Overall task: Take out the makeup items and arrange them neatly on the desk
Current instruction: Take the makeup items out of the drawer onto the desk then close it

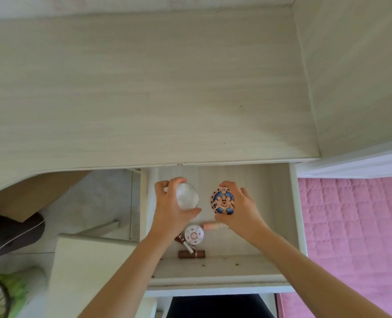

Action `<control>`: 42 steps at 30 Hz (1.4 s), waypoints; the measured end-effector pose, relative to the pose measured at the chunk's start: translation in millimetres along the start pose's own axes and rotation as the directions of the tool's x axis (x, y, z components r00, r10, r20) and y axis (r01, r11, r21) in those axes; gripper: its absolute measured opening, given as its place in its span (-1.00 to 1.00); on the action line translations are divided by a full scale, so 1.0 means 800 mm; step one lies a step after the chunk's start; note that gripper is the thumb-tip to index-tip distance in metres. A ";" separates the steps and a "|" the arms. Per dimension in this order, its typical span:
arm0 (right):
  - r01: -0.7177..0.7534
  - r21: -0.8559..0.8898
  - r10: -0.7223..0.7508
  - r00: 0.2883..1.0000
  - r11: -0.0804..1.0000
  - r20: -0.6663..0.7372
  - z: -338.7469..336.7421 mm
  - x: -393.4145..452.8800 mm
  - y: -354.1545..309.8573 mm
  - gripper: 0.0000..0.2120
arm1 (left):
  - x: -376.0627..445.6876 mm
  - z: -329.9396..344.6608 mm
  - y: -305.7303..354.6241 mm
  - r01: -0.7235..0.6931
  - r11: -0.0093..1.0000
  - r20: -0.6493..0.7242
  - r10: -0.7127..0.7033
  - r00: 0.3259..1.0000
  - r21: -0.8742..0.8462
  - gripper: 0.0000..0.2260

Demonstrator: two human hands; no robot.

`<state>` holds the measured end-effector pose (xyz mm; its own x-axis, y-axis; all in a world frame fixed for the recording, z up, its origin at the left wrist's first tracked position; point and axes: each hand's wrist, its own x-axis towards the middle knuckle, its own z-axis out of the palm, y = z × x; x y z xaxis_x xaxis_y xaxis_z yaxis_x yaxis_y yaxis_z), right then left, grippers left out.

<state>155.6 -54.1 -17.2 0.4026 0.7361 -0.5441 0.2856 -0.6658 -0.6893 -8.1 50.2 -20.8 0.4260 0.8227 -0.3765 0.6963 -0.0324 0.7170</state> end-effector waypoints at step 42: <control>0.141 -0.020 -0.142 0.964 0.990 -0.225 -0.031 0.259 -0.258 -0.48 | 0.303 -0.181 0.089 -0.197 0.939 0.015 0.201 0.980 0.283 -0.29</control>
<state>201.5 233.1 23.8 0.5428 0.7769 -0.3190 0.3572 -0.5573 -0.7496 61.1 329.6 24.3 0.5655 0.7911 -0.2333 0.7335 -0.3530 0.5808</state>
